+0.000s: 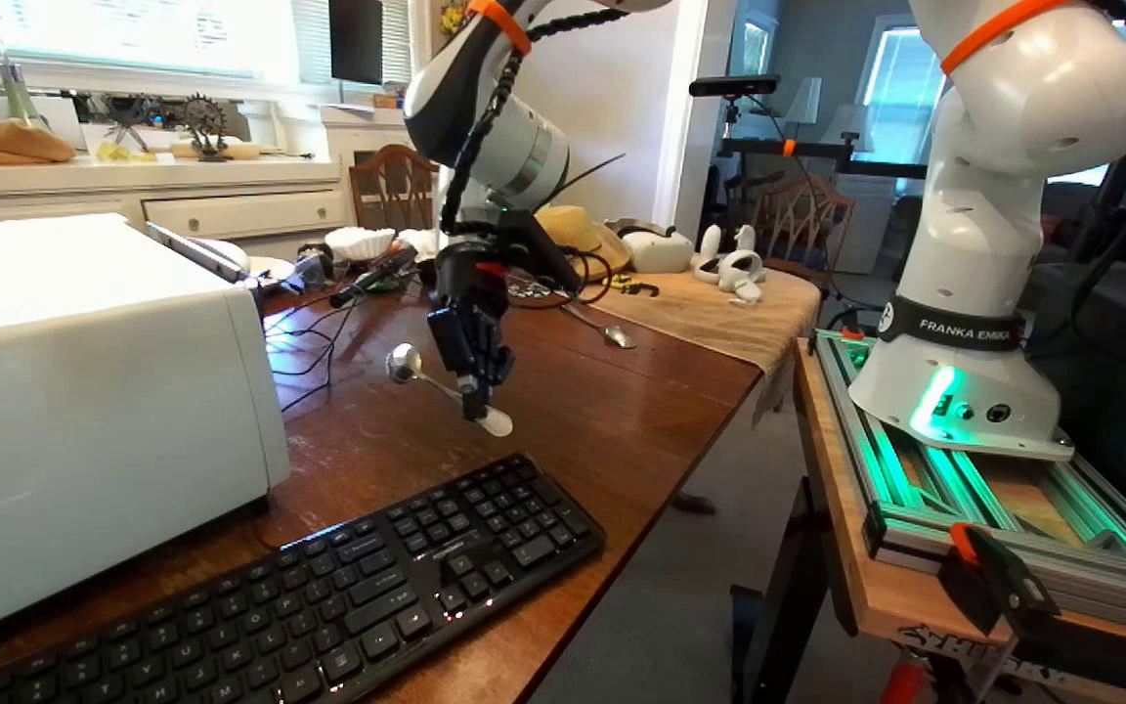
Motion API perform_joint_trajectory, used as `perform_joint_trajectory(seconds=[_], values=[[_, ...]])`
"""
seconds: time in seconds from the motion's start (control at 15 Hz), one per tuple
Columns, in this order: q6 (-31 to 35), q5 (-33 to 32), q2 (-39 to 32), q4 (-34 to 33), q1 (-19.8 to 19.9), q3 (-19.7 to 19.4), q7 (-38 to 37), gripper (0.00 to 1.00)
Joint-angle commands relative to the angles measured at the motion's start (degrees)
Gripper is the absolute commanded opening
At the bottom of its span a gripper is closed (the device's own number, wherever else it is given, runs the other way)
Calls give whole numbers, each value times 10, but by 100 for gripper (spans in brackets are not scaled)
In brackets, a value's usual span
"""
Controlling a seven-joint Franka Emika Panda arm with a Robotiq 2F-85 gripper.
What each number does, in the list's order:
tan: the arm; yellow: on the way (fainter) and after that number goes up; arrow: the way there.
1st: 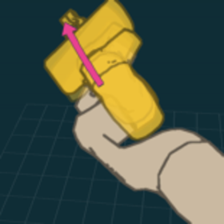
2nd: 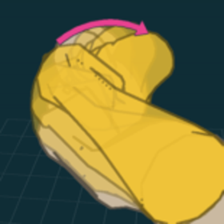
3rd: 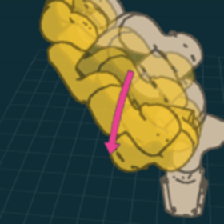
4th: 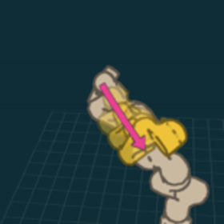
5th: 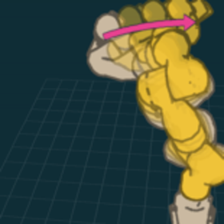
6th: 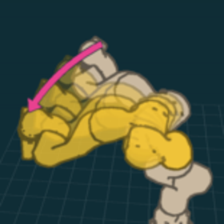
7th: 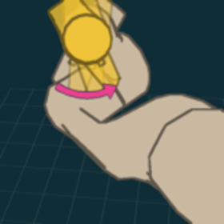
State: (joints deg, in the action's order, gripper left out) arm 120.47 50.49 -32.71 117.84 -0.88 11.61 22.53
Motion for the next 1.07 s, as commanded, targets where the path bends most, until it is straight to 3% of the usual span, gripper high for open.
perform_joint_trajectory(seconds=[0.0, 0.2, 0.53, 0.6, 1.0], values=[[22, 51, 26, 59, 9, -1, 65, 1], [-17, -22, 60, 59, -19, -14, 12, 1], [-165, -183, 142, 26, -56, -12, -117, 1], [-128, -135, 103, 26, -43, -7, -72, 4], [-172, -172, 140, 19, -52, -9, -111, 1]])
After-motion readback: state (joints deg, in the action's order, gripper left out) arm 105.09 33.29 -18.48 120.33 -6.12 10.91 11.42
